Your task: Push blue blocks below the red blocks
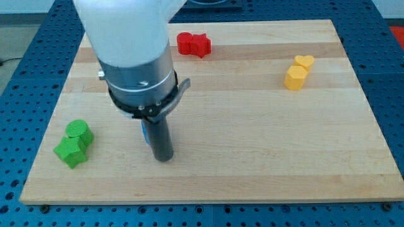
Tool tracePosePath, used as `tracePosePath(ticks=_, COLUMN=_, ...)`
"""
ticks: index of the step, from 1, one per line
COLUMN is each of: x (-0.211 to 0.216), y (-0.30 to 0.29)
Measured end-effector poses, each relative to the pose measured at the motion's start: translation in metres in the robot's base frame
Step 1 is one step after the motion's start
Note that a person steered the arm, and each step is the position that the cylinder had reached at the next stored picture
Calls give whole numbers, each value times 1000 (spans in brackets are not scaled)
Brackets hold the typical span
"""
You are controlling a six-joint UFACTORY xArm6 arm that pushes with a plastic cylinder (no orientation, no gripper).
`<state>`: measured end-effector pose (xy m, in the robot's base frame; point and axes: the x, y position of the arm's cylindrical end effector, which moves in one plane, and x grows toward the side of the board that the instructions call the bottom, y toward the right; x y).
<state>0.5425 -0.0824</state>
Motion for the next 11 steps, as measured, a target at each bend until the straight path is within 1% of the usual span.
tracePosePath(ticks=1, x=-40, y=-26)
tracePosePath(ticks=3, x=-35, y=-68)
tracePosePath(ticks=4, x=-70, y=-85)
tracePosePath(ticks=6, x=-117, y=-85)
tracePosePath(ticks=8, x=-137, y=-47)
tracePosePath(ticks=11, x=-141, y=56)
